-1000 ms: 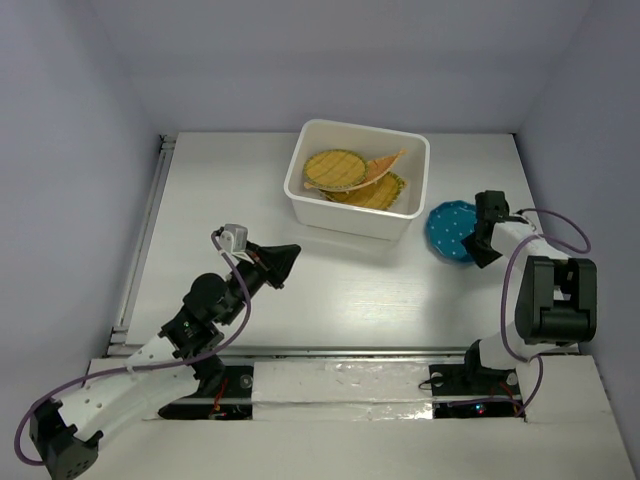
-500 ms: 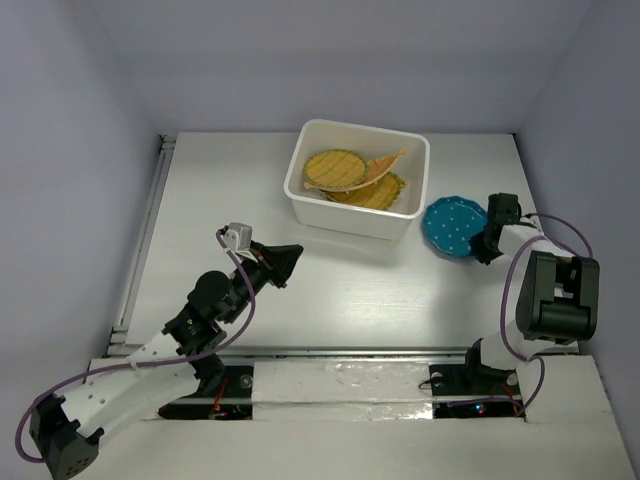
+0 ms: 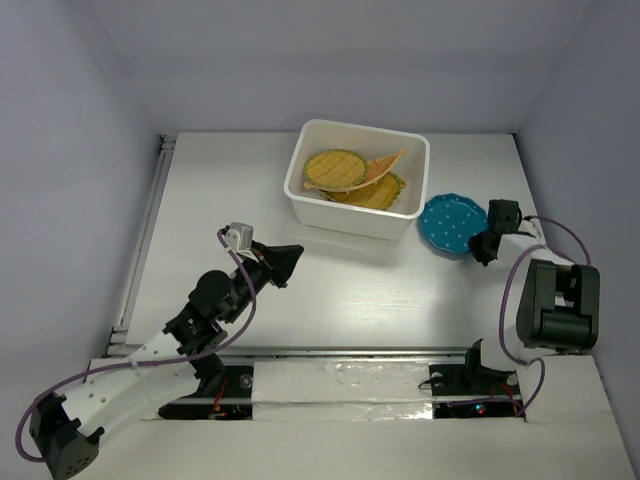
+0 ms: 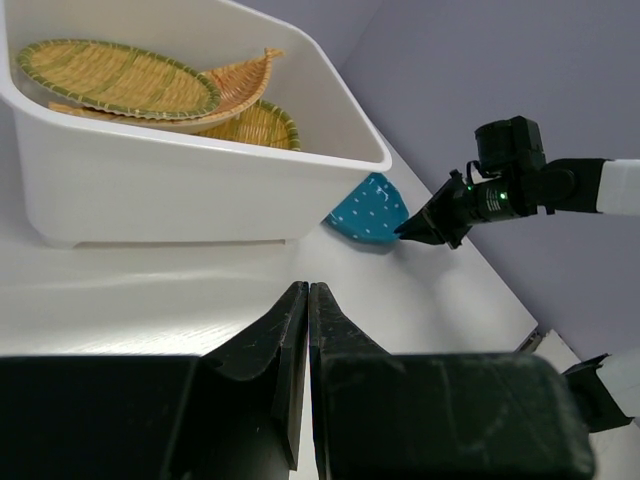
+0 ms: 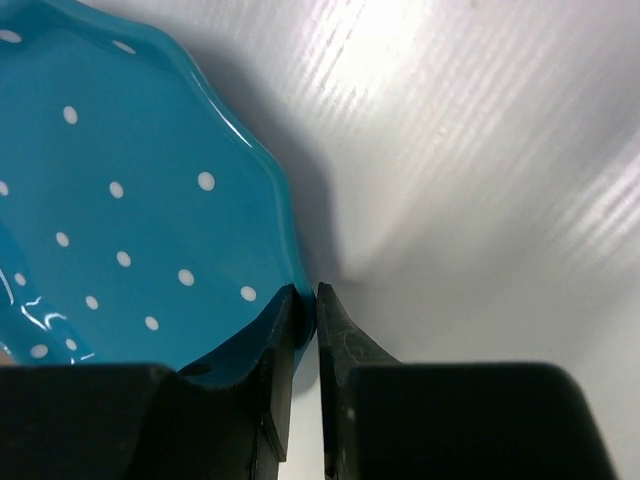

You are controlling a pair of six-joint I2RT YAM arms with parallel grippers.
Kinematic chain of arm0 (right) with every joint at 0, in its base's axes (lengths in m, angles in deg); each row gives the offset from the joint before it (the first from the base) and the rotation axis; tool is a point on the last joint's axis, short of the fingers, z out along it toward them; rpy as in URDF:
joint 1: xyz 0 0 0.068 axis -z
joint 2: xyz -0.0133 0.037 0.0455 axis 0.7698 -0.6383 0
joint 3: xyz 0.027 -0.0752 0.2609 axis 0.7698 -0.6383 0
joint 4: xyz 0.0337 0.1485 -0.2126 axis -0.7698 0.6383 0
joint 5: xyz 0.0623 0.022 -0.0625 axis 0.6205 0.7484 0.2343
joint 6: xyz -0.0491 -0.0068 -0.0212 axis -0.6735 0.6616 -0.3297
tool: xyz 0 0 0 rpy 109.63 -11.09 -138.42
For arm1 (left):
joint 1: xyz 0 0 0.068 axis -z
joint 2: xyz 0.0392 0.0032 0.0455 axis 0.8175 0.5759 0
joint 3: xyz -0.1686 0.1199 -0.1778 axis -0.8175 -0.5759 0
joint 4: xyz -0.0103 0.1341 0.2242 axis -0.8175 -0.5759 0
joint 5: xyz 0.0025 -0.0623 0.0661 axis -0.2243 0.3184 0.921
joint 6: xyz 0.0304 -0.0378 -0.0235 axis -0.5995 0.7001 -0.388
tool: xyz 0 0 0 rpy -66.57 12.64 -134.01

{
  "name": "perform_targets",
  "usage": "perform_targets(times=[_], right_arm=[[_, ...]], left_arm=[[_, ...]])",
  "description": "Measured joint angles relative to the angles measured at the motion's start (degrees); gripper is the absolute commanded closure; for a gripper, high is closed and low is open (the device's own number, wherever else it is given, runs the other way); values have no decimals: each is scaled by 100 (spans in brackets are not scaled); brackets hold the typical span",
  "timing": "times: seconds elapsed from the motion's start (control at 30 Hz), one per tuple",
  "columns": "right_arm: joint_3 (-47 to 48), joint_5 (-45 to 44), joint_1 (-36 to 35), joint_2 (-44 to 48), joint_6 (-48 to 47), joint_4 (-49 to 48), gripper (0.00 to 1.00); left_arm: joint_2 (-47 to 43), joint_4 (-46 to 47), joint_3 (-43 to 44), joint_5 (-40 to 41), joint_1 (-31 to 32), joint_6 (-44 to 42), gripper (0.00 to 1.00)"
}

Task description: Place the plates into the plastic bin on the countertop

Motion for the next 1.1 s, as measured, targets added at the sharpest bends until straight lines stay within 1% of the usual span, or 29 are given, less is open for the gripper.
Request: perform_targets(times=[0.07,0.2,0.43,0.67,0.97,1.1], right_arm=[[-247,-2,-2,278,11,-94,100],[-656,-61,-2,1143,-57,39,100],[-723,-151,74,2643,-551,251,100],[-868,-175,201,4109,-925,634,100],[-863,247,232,5370,-1088,763,100],[-538,511,232,5821,-1252,1126,100]], left_arm=[[4,2,0,2,0,0,98],[26,2,0,11,0,0,98],[46,4,0,85,0,-7,97],[302,39,0,149,0,-13,97],[356,42,0,306,0,-74,97],[352,48,-9,402,0,-105,97]])
